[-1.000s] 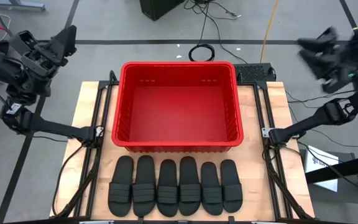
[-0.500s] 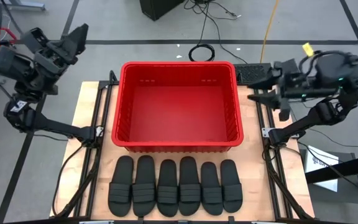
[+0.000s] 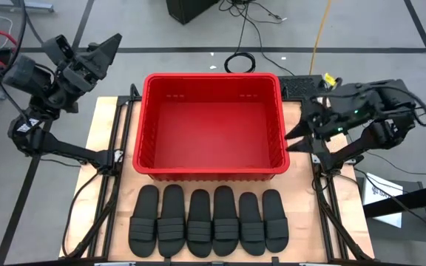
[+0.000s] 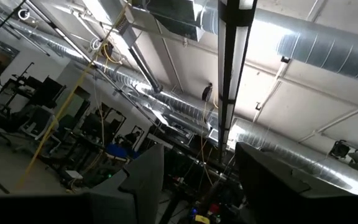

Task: Pick and place slides into bin
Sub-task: Put the black slide into the red bin

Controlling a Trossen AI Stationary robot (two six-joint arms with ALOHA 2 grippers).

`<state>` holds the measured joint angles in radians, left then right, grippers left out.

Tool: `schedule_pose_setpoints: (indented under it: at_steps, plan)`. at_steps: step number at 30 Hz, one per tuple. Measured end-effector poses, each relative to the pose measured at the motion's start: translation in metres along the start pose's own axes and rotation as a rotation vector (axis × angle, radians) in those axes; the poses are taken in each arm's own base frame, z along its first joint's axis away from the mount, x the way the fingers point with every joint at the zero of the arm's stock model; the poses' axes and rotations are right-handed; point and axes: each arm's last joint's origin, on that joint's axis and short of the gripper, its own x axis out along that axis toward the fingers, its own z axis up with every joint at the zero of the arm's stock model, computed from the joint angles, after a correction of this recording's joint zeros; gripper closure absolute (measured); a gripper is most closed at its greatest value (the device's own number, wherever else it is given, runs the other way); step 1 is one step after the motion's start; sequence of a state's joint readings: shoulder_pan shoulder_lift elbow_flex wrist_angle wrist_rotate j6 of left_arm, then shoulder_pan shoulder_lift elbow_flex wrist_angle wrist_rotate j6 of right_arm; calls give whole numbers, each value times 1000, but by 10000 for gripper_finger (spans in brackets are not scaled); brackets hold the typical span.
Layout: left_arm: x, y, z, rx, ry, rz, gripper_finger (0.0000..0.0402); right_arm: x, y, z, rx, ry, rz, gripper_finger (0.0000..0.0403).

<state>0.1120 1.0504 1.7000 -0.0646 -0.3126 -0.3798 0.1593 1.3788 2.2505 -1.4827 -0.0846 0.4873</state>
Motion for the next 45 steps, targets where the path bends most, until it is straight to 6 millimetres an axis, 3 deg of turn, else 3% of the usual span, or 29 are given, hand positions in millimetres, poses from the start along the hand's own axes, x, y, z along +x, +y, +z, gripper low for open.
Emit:
schedule_pose_setpoints:
  at_steps: [5,12,24,34,45]
  plan:
    - [-4,0,4,1,-8,-2,201,32,-4,-9,42,172,46,209]
    - [-4,0,3,17,8,6,201,78,-7,-39,74,348,145,209]
    - [-5,0,3,42,6,7,201,140,-15,-111,250,396,365,209]
    - [-5,1,2,43,21,12,201,195,-42,-186,380,492,394,209]
    - [-5,1,1,21,27,15,201,222,-64,-230,447,510,405,209]
